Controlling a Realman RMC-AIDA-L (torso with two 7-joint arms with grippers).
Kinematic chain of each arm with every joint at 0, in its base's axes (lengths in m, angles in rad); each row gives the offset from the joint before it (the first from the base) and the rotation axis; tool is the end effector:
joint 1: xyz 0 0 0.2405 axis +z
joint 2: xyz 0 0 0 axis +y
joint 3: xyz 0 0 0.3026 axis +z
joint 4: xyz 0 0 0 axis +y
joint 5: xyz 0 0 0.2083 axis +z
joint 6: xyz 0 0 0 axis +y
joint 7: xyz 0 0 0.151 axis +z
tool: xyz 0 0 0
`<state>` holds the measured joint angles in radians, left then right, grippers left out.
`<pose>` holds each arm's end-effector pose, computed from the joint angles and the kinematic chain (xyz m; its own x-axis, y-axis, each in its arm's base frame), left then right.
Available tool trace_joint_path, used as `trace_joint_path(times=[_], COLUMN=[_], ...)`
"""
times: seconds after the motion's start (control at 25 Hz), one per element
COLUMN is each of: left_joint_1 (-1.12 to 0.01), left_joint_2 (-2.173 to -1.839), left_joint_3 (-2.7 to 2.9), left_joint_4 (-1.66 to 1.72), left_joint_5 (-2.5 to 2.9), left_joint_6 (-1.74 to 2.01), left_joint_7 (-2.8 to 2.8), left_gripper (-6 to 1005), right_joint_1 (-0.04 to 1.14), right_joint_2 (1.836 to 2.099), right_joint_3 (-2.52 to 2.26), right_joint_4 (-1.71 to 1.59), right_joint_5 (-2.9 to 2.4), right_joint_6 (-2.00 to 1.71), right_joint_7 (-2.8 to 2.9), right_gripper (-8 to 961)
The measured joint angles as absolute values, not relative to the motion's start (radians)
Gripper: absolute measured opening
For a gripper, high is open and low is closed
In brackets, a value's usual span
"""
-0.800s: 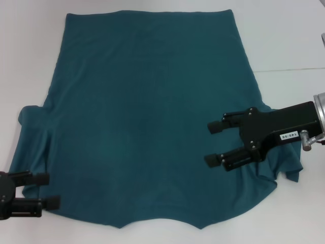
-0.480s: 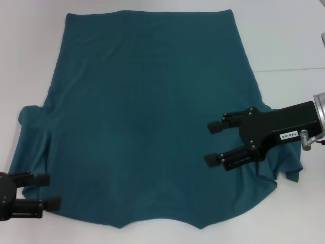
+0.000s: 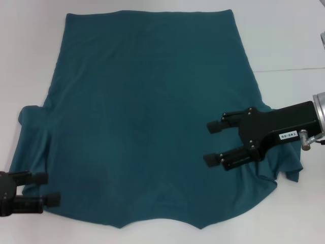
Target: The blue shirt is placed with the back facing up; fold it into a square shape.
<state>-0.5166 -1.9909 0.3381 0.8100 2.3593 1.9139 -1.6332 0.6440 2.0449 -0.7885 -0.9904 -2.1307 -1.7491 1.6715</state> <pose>-0.3335 0.3152 0.0510 0.6973 0.5854 0.4137 0.6474 -0.7620 -0.0129 0.2289 0.3791 0.0154 0.9191 -0.2679 -0.2890 -0.3015 -0.9503 -0.0779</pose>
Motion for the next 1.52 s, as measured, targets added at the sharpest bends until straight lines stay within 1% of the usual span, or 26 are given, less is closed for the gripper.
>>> trace_joint_path(times=[0.4, 0.68, 1.2, 1.52], left_joint_1=[-0.536, -0.537, -0.522, -0.523], left_joint_2=[-1.992, -1.991, -2.017, -2.023], left_joint_3=[0.343, 0.344, 0.416, 0.439], left_joint_4=[0.868, 0.889, 0.883, 0.878], left_joint_5=[2.405, 2.478, 2.567, 2.568], left_joint_6=[1.852, 1.699, 1.427, 1.366], left_joint_7=[-1.895, -2.107, -2.267, -2.274], left_gripper=[932, 932, 930, 929], right_joint_1=[0.661, 0.676, 0.685, 0.68], right_joint_2=[2.045, 2.044, 2.044, 2.046], right_joint_3=[-0.788, -0.797, -0.81, -0.813], right_joint_4=[-0.997, -0.998, -0.999, -0.999], right_joint_5=[-2.131, -2.131, -2.138, -2.14], right_joint_6=[-1.739, -1.728, -1.723, -1.722], right_joint_7=[1.675, 1.675, 1.677, 1.675], right_gripper=[934, 933, 932, 931])
